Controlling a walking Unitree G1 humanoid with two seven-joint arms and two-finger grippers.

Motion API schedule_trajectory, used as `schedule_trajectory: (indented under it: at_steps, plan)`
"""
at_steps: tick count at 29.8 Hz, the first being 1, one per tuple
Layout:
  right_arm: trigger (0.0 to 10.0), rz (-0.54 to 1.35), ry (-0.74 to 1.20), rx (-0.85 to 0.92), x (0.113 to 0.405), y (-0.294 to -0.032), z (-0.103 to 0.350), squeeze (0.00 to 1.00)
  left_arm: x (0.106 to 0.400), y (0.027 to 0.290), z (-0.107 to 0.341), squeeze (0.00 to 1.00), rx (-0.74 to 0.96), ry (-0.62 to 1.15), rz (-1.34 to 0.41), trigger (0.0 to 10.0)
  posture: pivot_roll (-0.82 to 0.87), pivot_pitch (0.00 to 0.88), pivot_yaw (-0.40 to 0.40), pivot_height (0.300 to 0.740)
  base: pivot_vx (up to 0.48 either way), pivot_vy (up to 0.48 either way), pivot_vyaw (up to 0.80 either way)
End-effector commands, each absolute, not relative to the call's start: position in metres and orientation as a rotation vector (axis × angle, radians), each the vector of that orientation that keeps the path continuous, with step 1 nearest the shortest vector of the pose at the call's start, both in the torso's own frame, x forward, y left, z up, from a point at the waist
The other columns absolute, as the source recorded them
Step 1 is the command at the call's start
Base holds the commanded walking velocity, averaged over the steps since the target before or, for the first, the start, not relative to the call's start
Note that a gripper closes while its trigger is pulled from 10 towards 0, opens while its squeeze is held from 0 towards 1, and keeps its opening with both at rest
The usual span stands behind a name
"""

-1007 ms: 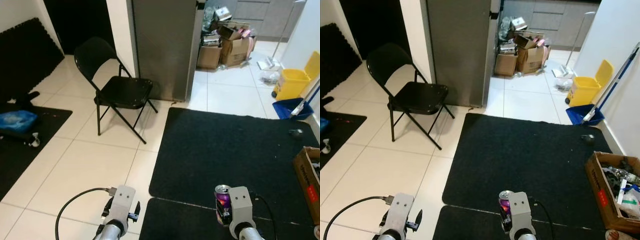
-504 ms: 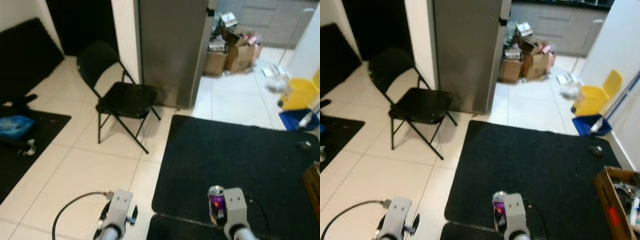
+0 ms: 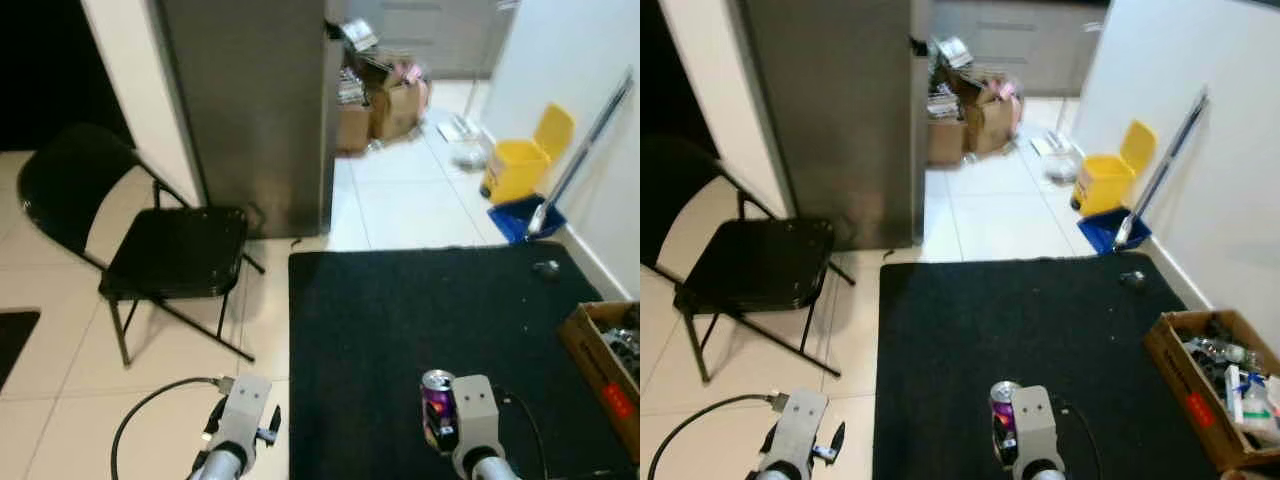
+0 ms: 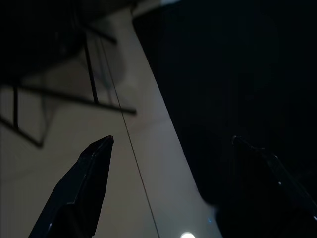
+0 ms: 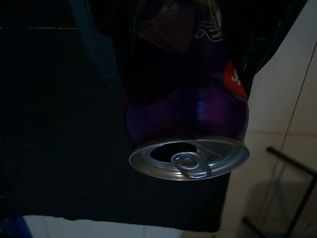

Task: Restocking fridge

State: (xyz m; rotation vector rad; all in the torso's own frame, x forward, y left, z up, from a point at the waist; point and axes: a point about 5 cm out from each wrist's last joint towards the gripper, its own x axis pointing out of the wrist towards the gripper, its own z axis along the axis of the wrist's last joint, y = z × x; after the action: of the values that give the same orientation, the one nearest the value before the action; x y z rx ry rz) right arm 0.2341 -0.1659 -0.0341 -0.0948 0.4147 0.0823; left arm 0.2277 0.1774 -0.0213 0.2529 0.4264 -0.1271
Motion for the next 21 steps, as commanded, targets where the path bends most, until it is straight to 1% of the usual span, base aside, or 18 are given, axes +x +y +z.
schedule_trajectory:
  at_steps: [1, 21]
  plan:
    - [10.0, 0.068, 0.431, -0.101, 0.2307, -0.1710, -0.0366, 0.00, 0.2223, 0.1738, -0.0262, 0.00, 0.258, 0.448, -0.146, 10.0, -0.05, 0.072, -0.020, 0.740, 0.446, 0.000, -0.41]
    - [10.0, 0.069, 0.429, -0.105, 0.2315, -0.1711, -0.0362, 0.00, 0.2240, 0.1732, -0.0257, 0.00, 0.261, 0.445, -0.149, 10.0, -0.05, 0.065, -0.021, 0.740, 0.442, 0.000, 0.00]
